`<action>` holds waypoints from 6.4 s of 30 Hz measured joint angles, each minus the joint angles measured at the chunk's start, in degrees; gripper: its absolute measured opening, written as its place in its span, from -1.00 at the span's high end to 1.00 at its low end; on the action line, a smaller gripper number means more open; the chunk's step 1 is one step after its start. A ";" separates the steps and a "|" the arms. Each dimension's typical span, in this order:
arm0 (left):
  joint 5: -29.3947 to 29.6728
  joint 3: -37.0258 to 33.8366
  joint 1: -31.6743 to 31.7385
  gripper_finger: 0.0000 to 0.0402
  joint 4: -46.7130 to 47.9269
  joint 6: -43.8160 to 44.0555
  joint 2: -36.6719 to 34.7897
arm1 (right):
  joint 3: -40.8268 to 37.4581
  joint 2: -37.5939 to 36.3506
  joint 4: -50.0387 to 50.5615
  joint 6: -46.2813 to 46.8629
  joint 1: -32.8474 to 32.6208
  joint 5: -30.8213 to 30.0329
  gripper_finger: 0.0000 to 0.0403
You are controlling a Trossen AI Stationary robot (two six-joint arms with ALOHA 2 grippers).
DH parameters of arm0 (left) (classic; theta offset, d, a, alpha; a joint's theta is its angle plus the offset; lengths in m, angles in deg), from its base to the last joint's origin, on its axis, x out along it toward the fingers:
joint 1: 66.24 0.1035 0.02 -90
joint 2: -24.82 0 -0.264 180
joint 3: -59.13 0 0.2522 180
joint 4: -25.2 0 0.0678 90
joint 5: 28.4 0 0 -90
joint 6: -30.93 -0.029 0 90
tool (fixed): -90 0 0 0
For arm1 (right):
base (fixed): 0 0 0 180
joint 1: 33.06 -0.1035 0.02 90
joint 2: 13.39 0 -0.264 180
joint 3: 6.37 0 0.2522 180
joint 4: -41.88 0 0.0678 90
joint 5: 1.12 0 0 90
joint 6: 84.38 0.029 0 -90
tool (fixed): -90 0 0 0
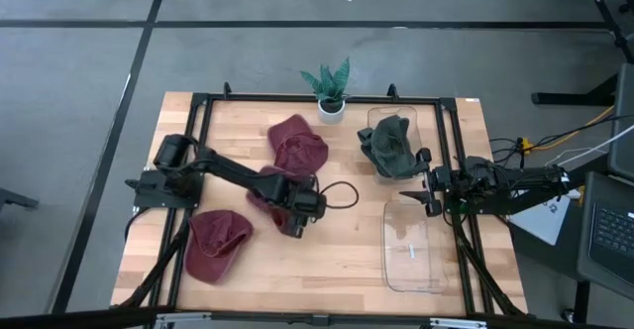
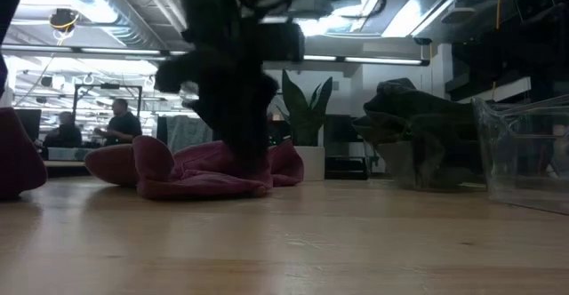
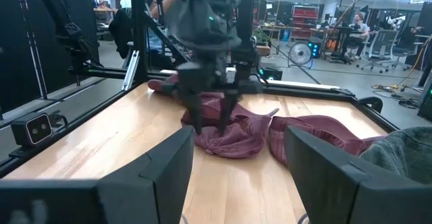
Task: Pick & Place hat
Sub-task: Put the middle red cap into the bottom transparent bin
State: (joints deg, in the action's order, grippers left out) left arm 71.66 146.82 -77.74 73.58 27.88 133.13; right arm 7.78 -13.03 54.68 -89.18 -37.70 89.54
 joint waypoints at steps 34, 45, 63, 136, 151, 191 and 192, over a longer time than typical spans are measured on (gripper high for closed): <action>-28.82 -0.63 -8.34 0.50 -0.99 -17.84 2.78 | 0.00 0.00 -0.02 0.00 -0.01 -0.01 -0.14; -12.18 -0.55 -8.71 0.05 2.21 25.10 -8.19 | 0.00 0.00 -0.02 0.00 -0.01 -0.02 -0.14; -14.75 -0.46 -16.47 -0.05 5.73 101.41 -3.27 | 0.00 0.00 -0.02 0.00 0.01 -0.02 -0.14; 3.97 0.14 -6.05 0.98 -4.84 14.82 -27.54 | 0.00 0.00 0.00 0.00 -0.01 0.00 -0.14; 2.22 20.21 -2.54 0.98 -12.64 0.81 -10.48 | 0.00 0.00 -0.01 0.00 0.01 -0.02 -0.14; -7.65 31.04 -2.27 0.97 -34.34 8.76 22.71 | 0.00 0.00 -0.01 0.00 -0.01 -0.02 -0.14; -7.69 31.04 -2.21 0.97 -34.50 9.88 23.14 | 0.00 0.00 0.00 0.00 0.00 0.00 -0.14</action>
State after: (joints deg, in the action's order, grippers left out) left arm 63.97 177.86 -79.95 39.08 37.77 156.28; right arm 7.78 -13.03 54.68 -89.18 -37.69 89.54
